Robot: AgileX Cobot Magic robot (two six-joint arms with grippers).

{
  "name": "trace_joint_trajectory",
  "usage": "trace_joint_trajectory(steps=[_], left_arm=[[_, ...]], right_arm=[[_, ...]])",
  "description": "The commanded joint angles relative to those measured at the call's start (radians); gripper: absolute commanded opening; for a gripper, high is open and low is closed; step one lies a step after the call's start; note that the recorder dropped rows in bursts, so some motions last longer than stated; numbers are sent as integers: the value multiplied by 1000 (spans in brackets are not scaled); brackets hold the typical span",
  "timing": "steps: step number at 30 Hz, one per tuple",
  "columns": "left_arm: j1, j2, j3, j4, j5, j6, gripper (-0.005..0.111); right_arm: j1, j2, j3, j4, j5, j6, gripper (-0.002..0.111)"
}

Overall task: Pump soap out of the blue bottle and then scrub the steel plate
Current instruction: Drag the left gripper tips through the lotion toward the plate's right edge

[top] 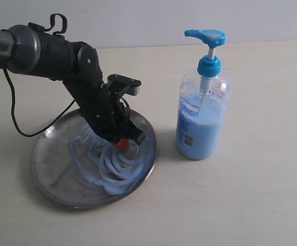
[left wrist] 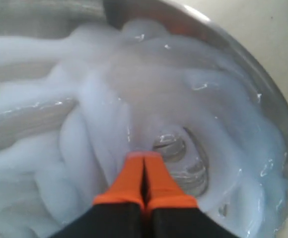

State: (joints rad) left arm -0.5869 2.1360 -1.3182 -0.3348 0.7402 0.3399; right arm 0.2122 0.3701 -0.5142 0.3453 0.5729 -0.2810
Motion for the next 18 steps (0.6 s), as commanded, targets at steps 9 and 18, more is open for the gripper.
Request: trace_joint_trajectory(steps=[9,18], left_arm=[[-4,40,24,-130,95,50,0],[-4,40,24,-272,68,131,0]], right_arm=[[-2,-5,9,3,-15,-6,0],[-2,-5,9,3,-15,-6,0]])
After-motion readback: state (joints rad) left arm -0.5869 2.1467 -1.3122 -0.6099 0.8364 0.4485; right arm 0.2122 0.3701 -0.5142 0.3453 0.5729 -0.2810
